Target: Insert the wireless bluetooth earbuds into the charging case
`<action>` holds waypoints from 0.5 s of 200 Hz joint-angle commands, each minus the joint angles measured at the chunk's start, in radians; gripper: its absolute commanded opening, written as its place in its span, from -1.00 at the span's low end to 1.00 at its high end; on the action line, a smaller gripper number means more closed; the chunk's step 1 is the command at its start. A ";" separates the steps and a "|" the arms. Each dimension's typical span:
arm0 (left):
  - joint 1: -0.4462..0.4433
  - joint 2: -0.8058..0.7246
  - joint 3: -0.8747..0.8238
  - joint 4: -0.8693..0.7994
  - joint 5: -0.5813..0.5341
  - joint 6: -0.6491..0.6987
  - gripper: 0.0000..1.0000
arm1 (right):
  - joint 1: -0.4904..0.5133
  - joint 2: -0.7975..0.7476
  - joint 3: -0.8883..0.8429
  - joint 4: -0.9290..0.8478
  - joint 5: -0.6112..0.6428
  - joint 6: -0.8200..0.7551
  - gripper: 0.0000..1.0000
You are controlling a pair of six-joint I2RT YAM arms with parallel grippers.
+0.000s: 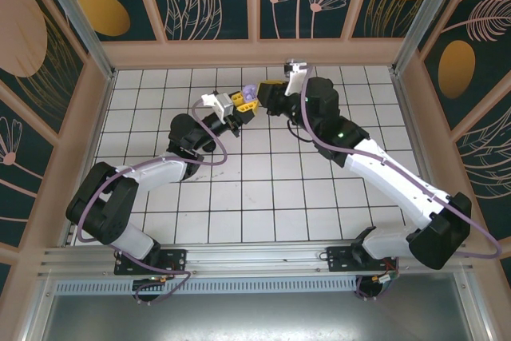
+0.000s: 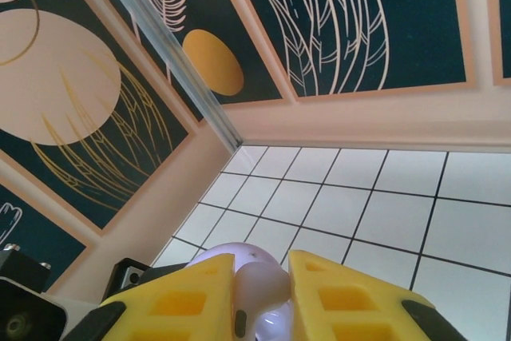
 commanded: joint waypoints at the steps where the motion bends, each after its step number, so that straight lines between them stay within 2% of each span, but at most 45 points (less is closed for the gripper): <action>1: -0.006 -0.015 0.026 0.041 0.013 0.006 -0.90 | 0.013 0.017 0.044 0.043 -0.034 -0.001 -0.55; 100: -0.006 -0.044 0.021 0.027 0.033 0.011 -0.89 | 0.017 0.070 0.049 0.030 -0.003 -0.027 -0.56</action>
